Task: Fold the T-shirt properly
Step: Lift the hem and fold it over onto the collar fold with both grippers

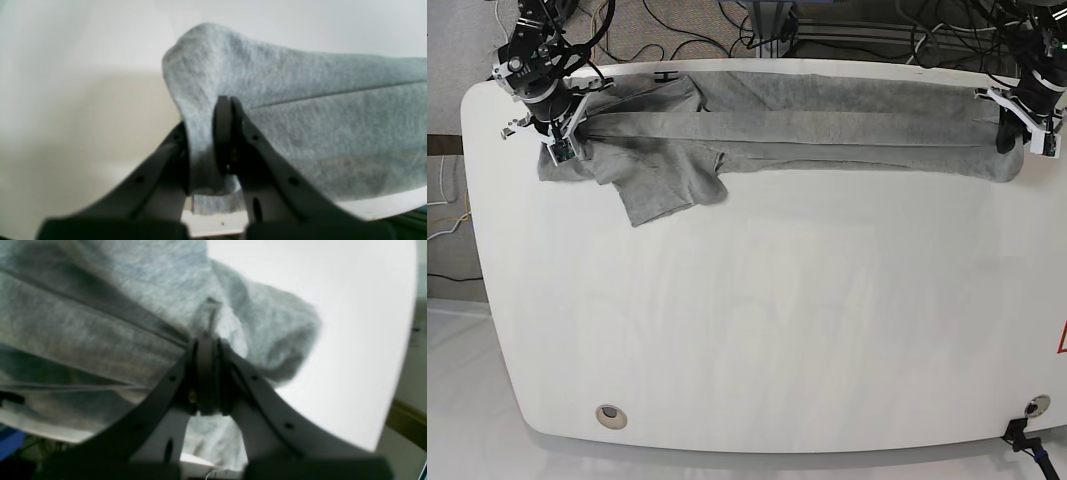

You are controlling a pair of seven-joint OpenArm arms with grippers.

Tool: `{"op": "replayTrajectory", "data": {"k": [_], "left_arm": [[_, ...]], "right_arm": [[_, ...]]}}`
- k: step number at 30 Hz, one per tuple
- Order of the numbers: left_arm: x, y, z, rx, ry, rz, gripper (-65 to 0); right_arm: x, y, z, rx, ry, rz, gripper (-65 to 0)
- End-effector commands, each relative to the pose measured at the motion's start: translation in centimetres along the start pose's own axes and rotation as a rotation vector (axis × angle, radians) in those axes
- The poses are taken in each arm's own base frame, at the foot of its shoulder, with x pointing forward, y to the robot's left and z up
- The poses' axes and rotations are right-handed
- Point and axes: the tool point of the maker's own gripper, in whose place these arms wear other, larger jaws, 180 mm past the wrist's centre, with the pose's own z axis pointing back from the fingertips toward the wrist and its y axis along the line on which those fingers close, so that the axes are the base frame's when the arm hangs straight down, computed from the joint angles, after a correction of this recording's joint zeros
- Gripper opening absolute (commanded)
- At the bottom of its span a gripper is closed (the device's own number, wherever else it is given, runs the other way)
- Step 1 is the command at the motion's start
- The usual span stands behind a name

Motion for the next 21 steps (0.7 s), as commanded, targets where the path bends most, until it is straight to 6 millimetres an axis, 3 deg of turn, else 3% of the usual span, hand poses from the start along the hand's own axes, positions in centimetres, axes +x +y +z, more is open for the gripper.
{"op": "replayTrajectory", "data": {"k": [1, 6, 7, 9, 11, 16, 21], "left_arm": [[-0.2, 1.1, 0.2, 0.028, 0.003, 0.005, -65.0], [-2.7, 1.1, -0.5, 0.012, 0.065, 0.045, -65.0], [-3.0, 1.3, -0.6, 0.011, 0.075, 0.042, -62.1], [-3.7, 1.4, -0.7, 0.010, 0.095, 0.050, -49.0], [-3.9, 1.9, -0.9, 0.032, 0.115, 0.020, -41.7], [-3.1, 3.2, -1.5, 0.094, 0.139, -0.073, -34.7], [-1.2, 4.6, -1.0, 0.141, 0.092, -0.086, -32.2]], "right_arm": [[-0.6, -0.7, 0.2, -0.023, 0.014, 0.002, -65.0], [-2.8, 0.5, -0.9, 0.018, 0.070, -0.048, -65.0], [-3.2, 0.6, -1.0, 0.023, 0.079, -0.052, -65.0], [-3.5, 0.6, -1.1, 0.022, 0.085, -0.061, -65.0], [-3.4, 0.5, -1.1, 0.020, 0.082, -0.061, -57.7], [-1.9, -0.2, -0.4, -0.010, 0.048, -0.026, -40.7], [-0.7, -0.9, 0.3, -0.034, 0.020, 0.004, -36.2]]}}
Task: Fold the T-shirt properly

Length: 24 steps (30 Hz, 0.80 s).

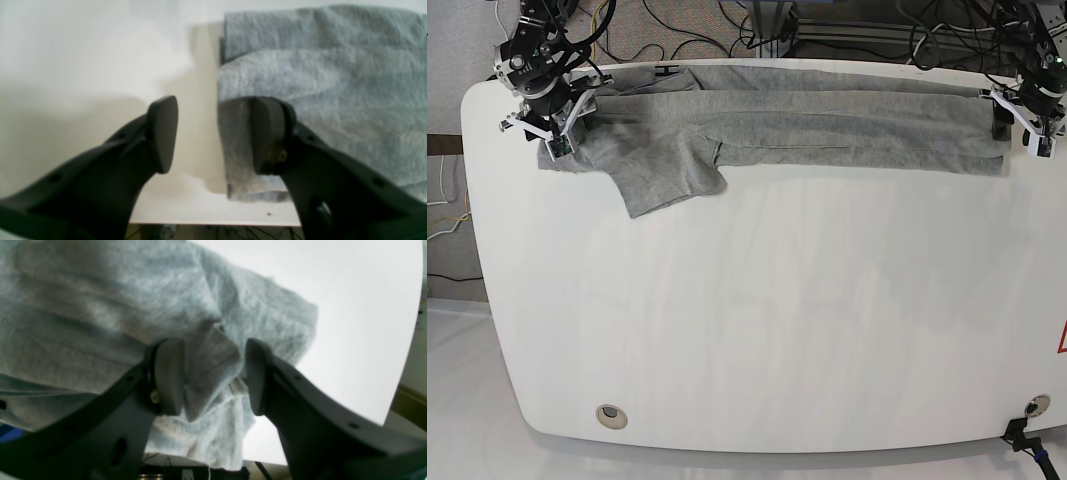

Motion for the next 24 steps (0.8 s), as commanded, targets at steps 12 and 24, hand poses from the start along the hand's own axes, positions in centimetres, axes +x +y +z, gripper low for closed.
{"op": "replayTrajectory", "data": {"k": [12, 24], "left_arm": [[8.4, -1.7, 3.0, -0.029, -0.269, -0.066, -32.6], [6.0, -10.9, 1.0, -0.256, -0.220, -0.041, -59.8]], "right_arm": [[5.0, 0.3, 1.1, 0.072, -0.224, -0.062, -36.3], [3.1, 3.4, 0.0, 0.264, -0.250, -0.289, -65.0]]}}
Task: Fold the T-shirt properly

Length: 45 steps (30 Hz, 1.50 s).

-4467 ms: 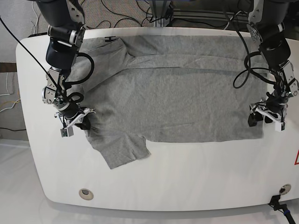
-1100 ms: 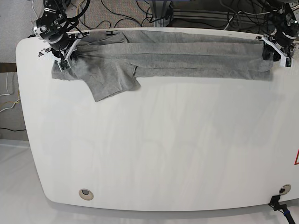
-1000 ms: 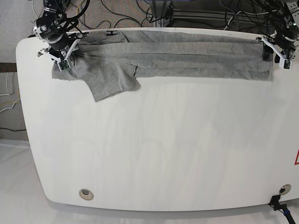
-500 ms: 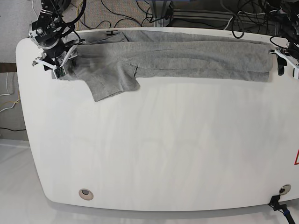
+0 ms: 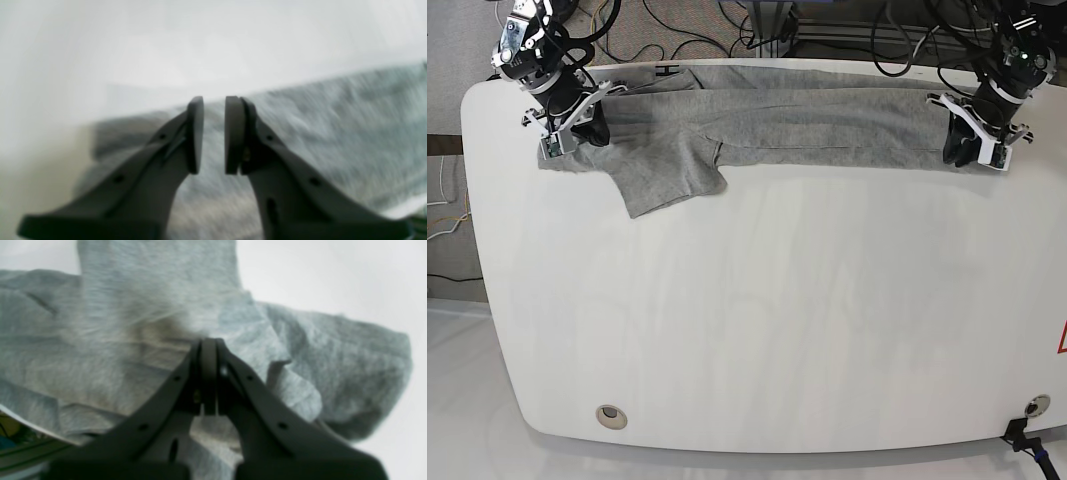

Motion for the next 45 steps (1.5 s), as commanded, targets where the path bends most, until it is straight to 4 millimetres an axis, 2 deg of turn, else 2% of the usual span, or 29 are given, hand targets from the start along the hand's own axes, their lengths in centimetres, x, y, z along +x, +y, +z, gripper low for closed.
{"op": "replayTrajectory", "data": {"k": [1, 7, 12, 15, 23, 28, 31, 35, 39, 43, 45], "left_arm": [[-0.1, -0.4, -0.4, -0.017, 0.006, -0.023, -63.9], [-5.3, 0.1, -2.4, -0.020, 0.155, 0.018, -65.0], [-6.1, 1.5, -4.1, -0.026, 0.143, 0.062, -65.0], [-5.7, 2.1, -5.4, -0.037, 0.143, 0.068, -65.0], [-3.8, 3.9, -8.4, -0.029, 0.109, 0.118, -65.0], [-3.0, 4.2, -8.8, -0.028, 0.093, 0.121, -65.0], [-2.7, 4.2, -8.8, -0.028, 0.086, 0.117, -65.0], [0.0, 4.2, -8.2, -0.016, 0.025, 0.061, -65.0], [1.3, 3.9, -7.3, -0.009, -0.006, 0.015, -65.0], [2.2, 4.5, -7.0, 0.076, -0.047, 0.003, -65.0], [2.4, 3.4, -7.3, 0.077, -0.090, -0.004, -65.0]], "right_arm": [[-0.3, -0.5, -0.3, 0.007, -0.005, -0.022, -65.0], [-3.2, -1.5, -2.4, 0.033, 0.035, -0.105, -65.0], [-4.8, -2.6, -3.9, 0.025, 0.066, -0.160, -65.0], [-4.8, -3.5, -5.0, 0.010, 0.085, -0.161, -65.0], [-2.2, -6.4, -7.5, -0.016, 0.008, -0.192, -65.0], [-1.2, -7.1, -8.0, -0.020, -0.022, -0.199, -65.0], [-0.9, -7.0, -8.0, -0.018, -0.028, -0.194, -65.0], [2.1, -6.5, -7.3, -0.022, -0.090, -0.126, -65.0], [4.8, -5.5, -6.6, -0.031, -0.142, -0.050, -65.0], [5.4, -3.6, -7.2, -0.074, -0.143, 0.037, -65.0], [6.0, -2.1, -7.6, -0.081, -0.173, 0.056, -65.0]]}}
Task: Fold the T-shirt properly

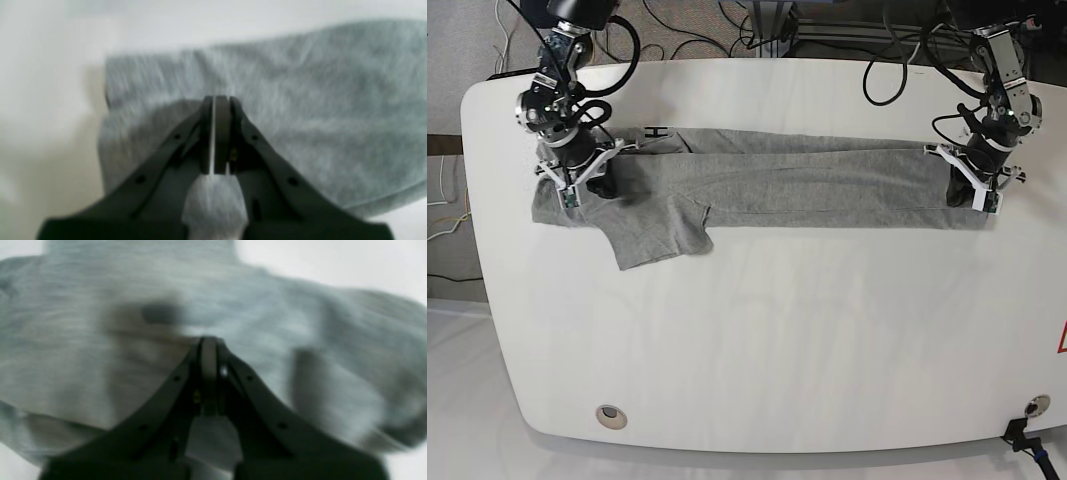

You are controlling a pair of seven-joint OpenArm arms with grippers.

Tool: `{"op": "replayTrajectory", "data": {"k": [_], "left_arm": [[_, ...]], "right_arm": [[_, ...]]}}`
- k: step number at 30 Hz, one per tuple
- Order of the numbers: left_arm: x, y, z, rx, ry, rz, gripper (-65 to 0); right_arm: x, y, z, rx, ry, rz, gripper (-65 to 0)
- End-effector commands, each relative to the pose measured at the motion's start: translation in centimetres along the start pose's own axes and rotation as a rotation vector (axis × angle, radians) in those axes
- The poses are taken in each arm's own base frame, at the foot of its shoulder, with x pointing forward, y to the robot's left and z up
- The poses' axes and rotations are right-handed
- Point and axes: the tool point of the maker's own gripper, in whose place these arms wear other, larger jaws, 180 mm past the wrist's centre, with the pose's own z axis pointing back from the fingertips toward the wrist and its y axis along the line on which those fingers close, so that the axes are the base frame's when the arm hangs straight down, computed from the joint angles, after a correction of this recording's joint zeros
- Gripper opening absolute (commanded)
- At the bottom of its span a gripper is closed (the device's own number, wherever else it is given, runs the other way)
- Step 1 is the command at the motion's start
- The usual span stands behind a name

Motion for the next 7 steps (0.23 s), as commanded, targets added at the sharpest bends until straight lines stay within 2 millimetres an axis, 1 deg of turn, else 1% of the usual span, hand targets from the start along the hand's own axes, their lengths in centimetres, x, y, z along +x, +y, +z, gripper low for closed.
{"op": "replayTrajectory", "data": {"k": [1, 2, 4, 7], "left_arm": [[1.4, -0.7, -0.1, 0.009, -0.076, -0.018, -65.0], [1.4, -1.3, -0.3, 0.010, -0.089, -0.024, -65.0], [0.8, -1.9, -0.1, 0.012, -0.090, -0.040, -65.0], [0.1, -2.9, 0.3, -0.004, -0.109, -0.020, -65.0]], "right_arm": [[2.6, 1.3, 0.1, -0.008, -0.104, 0.024, -65.0], [2.5, 1.8, 0.3, -0.017, -0.116, 0.028, -65.0], [2.9, 2.1, 0.5, -0.069, -0.156, 0.008, -65.0], [2.6, 3.4, 0.4, -0.066, -0.158, 0.010, -65.0]]}}
